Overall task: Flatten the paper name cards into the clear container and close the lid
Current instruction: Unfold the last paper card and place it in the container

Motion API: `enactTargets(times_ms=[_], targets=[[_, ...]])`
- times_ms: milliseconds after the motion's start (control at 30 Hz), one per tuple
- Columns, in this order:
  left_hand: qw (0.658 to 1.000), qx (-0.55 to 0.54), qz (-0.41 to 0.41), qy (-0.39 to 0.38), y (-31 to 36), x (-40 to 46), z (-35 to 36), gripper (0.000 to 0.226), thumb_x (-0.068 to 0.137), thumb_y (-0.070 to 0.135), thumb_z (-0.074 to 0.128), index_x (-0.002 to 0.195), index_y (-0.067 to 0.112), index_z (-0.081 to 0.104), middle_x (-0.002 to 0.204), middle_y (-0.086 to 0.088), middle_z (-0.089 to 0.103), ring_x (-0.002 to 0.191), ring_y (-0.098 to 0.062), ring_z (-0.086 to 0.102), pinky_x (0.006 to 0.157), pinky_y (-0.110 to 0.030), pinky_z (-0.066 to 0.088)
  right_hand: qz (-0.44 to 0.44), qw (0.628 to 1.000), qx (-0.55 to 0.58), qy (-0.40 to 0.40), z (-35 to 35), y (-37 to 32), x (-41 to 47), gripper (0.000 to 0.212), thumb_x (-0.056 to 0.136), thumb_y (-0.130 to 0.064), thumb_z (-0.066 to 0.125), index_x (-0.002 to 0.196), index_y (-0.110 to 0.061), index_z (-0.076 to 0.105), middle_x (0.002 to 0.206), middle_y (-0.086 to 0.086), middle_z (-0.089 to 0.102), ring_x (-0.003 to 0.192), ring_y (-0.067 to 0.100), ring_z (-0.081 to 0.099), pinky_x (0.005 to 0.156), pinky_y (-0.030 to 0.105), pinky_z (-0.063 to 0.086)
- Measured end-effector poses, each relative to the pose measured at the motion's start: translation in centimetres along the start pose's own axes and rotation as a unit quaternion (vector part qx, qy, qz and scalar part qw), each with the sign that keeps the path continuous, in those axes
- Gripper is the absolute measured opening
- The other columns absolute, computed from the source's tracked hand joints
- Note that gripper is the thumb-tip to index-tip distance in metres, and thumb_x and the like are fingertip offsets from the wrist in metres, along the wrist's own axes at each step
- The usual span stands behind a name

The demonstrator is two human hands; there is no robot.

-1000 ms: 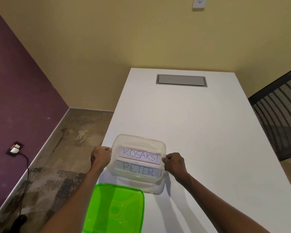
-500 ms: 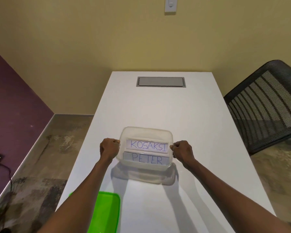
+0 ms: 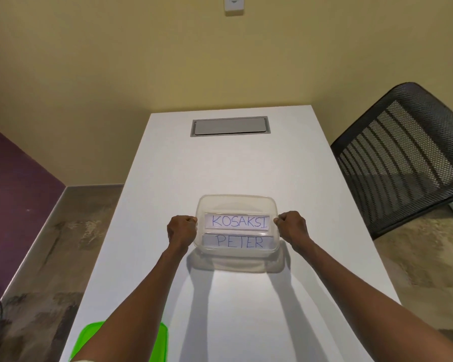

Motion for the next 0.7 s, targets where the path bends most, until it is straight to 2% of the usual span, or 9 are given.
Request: enactTargets(times_ms=[67, 133, 333, 500, 633, 700], targets=[[1.0, 0.013, 0.006, -0.011, 0.1, 0.7, 0.8, 0.024, 0.078, 0.012, 0.054, 0.058, 0.019, 0.064, 0.057, -0.01, 0.051, 0.054, -0.023, 0.042, 0.06, -0.027, 0.044, 0.004, 1.0, -0.007, 0.005, -0.2, 0.1, 0.6, 0.046, 0.087, -0.013, 0.056, 0.048, -0.015, 0.033, 0.049, 0.001, 0.036, 0.052, 0.02, 0.036, 0.049, 0.027, 0.027], [1.0, 0.022, 0.008, -0.018, 0.0, 1.5, 1.4, 0.024, 0.076, 0.01, 0.051, 0.056, 0.021, 0.056, 0.059, -0.005, 0.046, 0.057, -0.019, 0.039, 0.06, -0.027, 0.041, 0.009, 1.0, -0.01, 0.006, -0.3, 0.1, 1.2, 0.046, 0.088, -0.014, 0.056, 0.048, -0.014, 0.033, 0.049, 0.001, 0.036, 0.05, 0.019, 0.035, 0.048, 0.027, 0.027], [0.999, 0.034, 0.017, -0.029, 0.1, 3.2, 2.4, 0.022, 0.075, 0.009, 0.049, 0.058, 0.022, 0.051, 0.06, -0.001, 0.043, 0.057, -0.016, 0.036, 0.057, -0.026, 0.033, 0.005, 1.0, -0.023, 0.003, -0.2, -0.4, 2.6, 0.047, 0.089, -0.012, 0.055, 0.048, -0.015, 0.032, 0.049, 0.0, 0.035, 0.051, 0.018, 0.034, 0.047, 0.028, 0.025], [0.999, 0.039, 0.019, -0.027, -0.2, 3.7, 2.9, 0.023, 0.075, 0.009, 0.049, 0.055, 0.02, 0.051, 0.058, -0.001, 0.044, 0.056, -0.016, 0.034, 0.056, -0.027, 0.032, 0.005, 0.999, -0.037, 0.002, -0.1, -0.8, 3.2, 0.049, 0.089, -0.011, 0.055, 0.047, -0.016, 0.03, 0.049, -0.001, 0.032, 0.051, 0.016, 0.031, 0.047, 0.026, 0.025], [0.998, 0.042, 0.019, -0.029, -0.5, 3.8, 3.1, 0.022, 0.076, 0.01, 0.05, 0.055, 0.018, 0.052, 0.058, -0.001, 0.044, 0.057, -0.016, 0.034, 0.056, -0.026, 0.033, 0.01, 0.999, -0.045, -0.001, 0.1, -0.7, 3.4, 0.051, 0.089, -0.01, 0.055, 0.045, -0.017, 0.03, 0.049, -0.003, 0.031, 0.061, 0.022, 0.035, 0.054, 0.028, 0.027], [0.999, 0.043, 0.018, -0.027, -0.6, 3.8, 3.1, 0.024, 0.079, 0.01, 0.052, 0.056, 0.016, 0.053, 0.058, -0.002, 0.045, 0.057, -0.016, 0.034, 0.056, -0.026, 0.034, 0.014, 0.999, -0.045, -0.001, 0.2, -0.5, 3.5, 0.051, 0.089, -0.01, 0.055, 0.045, -0.017, 0.03, 0.049, -0.004, 0.031, 0.06, 0.022, 0.034, 0.057, 0.027, 0.027]])
Point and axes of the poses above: each hand's wrist, its own x-axis towards the middle knuckle, its own z-axis out of the palm, y = z × x, the point moved 1 cm from there along x, towards the middle knuckle
